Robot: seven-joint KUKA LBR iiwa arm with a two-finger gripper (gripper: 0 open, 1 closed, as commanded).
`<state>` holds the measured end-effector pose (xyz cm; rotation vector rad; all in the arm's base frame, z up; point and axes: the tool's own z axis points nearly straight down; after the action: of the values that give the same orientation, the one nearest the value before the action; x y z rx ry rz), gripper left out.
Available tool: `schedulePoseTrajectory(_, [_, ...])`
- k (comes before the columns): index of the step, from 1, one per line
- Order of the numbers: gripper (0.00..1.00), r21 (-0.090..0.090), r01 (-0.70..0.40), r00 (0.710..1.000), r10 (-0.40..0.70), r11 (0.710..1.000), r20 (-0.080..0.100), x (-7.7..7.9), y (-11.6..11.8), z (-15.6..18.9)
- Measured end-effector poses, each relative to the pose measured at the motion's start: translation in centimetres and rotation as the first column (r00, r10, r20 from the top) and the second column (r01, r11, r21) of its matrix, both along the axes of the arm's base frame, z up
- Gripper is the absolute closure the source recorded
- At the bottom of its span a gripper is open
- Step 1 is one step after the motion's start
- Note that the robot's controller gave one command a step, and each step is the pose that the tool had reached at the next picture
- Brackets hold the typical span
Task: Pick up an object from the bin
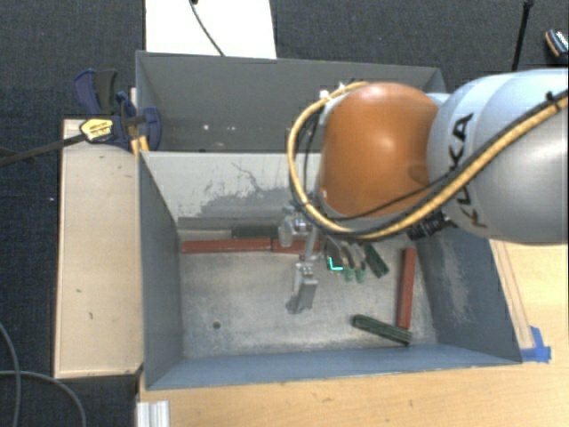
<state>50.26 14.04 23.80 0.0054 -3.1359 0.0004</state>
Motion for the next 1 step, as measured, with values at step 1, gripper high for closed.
schedulePoseTrajectory(1, [0.00, -0.002, 0.018, 1.000, -0.018, 1.000, 0.003, 5.17, -4.16, -6.76])
